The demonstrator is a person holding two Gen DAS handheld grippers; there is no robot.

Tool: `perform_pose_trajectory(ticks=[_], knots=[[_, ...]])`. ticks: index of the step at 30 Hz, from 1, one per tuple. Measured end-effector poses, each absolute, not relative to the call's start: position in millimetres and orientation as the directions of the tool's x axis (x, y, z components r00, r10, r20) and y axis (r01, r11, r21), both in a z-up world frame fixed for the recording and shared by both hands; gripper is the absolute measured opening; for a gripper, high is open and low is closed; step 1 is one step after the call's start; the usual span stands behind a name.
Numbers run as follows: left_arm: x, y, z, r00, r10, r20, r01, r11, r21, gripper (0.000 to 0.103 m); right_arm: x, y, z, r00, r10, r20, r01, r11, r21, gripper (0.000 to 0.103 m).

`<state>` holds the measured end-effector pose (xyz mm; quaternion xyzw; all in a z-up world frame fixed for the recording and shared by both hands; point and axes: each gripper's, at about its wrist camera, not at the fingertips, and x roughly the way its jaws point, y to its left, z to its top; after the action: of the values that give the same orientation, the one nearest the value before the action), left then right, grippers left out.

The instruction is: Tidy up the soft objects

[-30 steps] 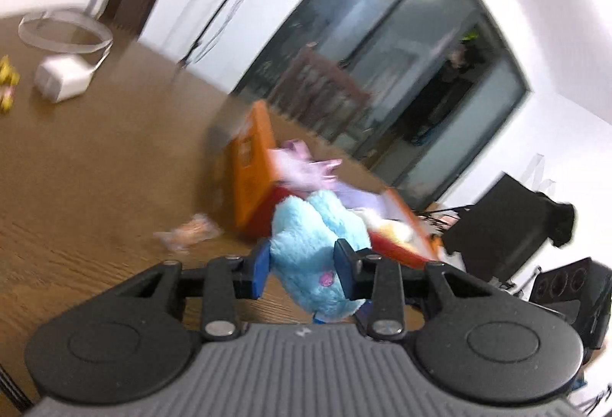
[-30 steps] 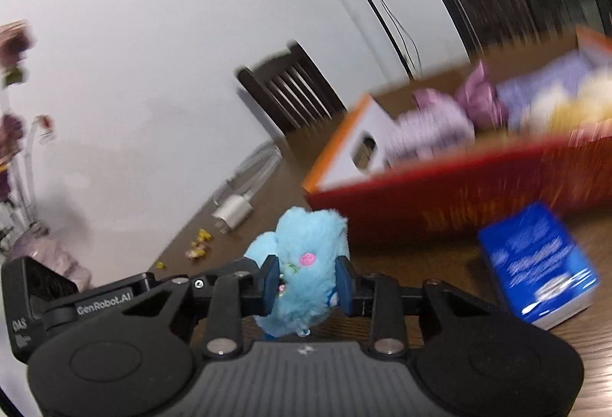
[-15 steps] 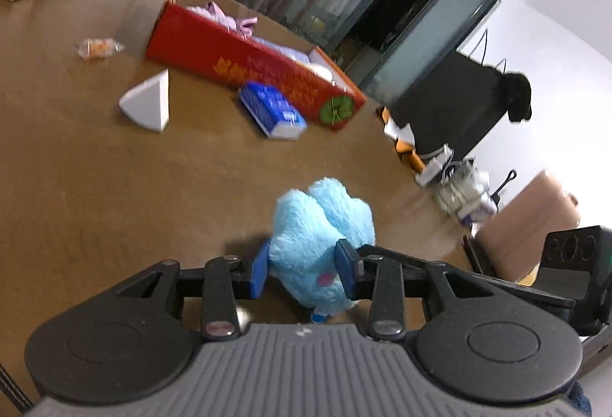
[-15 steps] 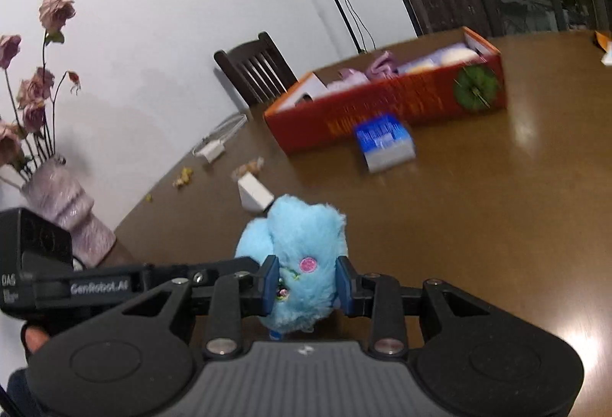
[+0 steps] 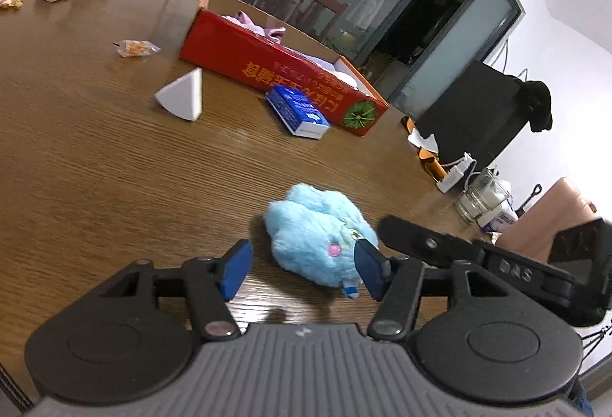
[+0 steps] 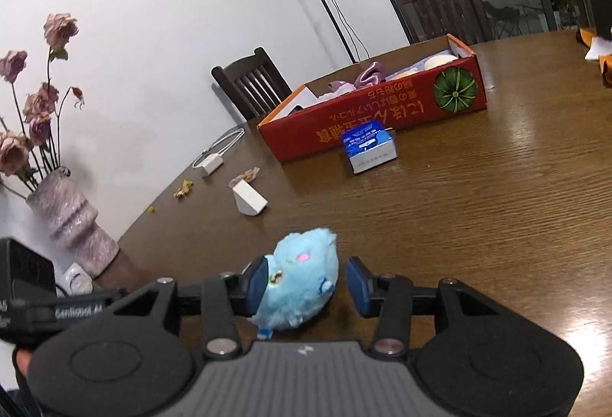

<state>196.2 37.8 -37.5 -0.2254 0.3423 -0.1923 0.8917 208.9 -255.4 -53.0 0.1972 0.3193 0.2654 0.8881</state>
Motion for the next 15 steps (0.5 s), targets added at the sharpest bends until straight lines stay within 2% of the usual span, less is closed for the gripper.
perform_pose_trajectory(ticks=[1,4,5,7,11,15], knots=[[198.7,35.1,-39.6,0.689,-0.498,-0.526,0.190,0.825,-0.532,0.059,213.5,-254.3,-55.0,0.654,0.599,-0.462,-0.344,0.779,0.524,0.045],[207.0,31.8,-45.4,0.669,-0.524,-0.527,0.211,0.814,-0.542,0.044,225.4,-250.7,-62.7,0.637,0.604,-0.479,-0.333,0.776,0.536,0.044],[209.8,31.9,-46.5,0.660,-0.543,-0.519,0.224,0.802,-0.554,0.042,228.6,-249.8,-65.5,0.625,0.614,-0.482,-0.335,0.769,0.545,0.038],[215.2,31.0,-46.2,0.657,-0.554,-0.511,0.233,0.794,-0.561,0.042,235.9,-249.2,-68.7,0.599,0.648,-0.471,-0.344,0.739,0.579,0.030],[238.8,30.8,-31.9,0.672,-0.577,-0.463,0.261,0.771,-0.581,0.041,255.3,-250.2,-59.1,0.603,0.642,-0.473,-0.332,0.741,0.583,0.031],[287.4,27.3,11.0,0.701,-0.604,-0.381,0.340,0.752,-0.565,0.041,292.4,-256.9,-16.6,0.668,0.631,-0.394,-0.386,0.747,0.541,0.031]])
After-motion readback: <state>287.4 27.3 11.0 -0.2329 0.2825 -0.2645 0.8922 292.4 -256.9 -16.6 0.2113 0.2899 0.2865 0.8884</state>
